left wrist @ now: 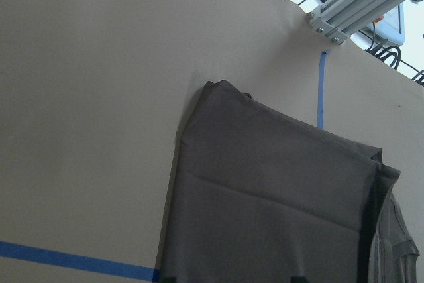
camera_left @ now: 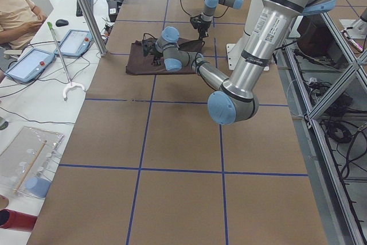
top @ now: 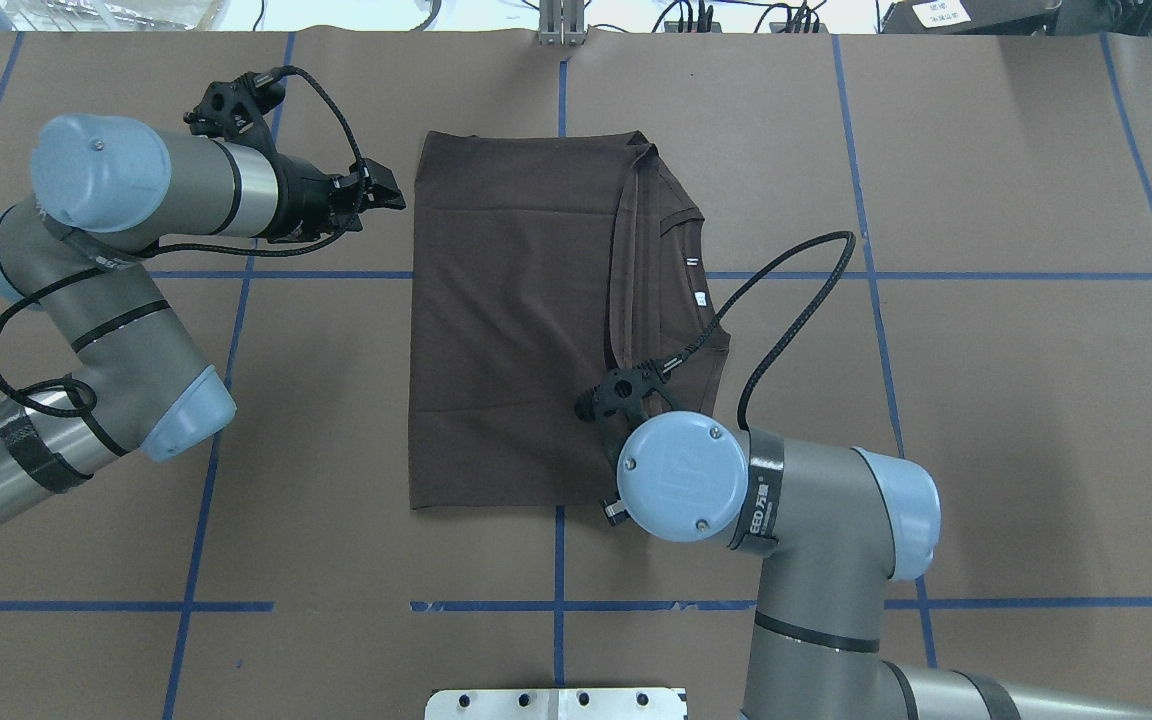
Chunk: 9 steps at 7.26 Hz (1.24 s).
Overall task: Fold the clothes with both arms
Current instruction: 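Move the right gripper to the shirt's near edge beside the collar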
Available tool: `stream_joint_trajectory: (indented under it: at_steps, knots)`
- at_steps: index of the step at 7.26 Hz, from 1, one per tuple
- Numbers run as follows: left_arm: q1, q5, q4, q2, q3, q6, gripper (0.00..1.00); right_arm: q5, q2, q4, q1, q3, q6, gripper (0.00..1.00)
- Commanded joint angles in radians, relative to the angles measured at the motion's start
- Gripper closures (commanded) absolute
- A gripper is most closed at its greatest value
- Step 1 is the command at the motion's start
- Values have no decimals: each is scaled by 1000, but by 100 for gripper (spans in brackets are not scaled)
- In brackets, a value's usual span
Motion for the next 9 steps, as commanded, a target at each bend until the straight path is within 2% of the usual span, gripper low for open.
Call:
stream_joint_trajectory:
  at_steps: [1,2,3,5,6,8,9]
  knots:
    - [5,2,-3,-1,2,-5,34,-27,-19,1,-9,4,15,79]
    - [5,2,-4,-1,5,-5,34,-24,-56,3,5,11,6,64]
    - [5,2,-7,-1,6,-4,34,-24,-85,5,9,45,12,57]
    - [5,2,-9,-3,9,-4,34,-20,-72,18,46,54,39,58]
    - [5,2,-7,-4,8,-5,34,-21,-53,94,54,22,118,57]
    - [5,2,-7,-6,8,-5,34,-20,-52,240,48,-53,577,56]
    - [5,2,-7,-6,5,-5,34,-18,-67,306,36,-68,730,57]
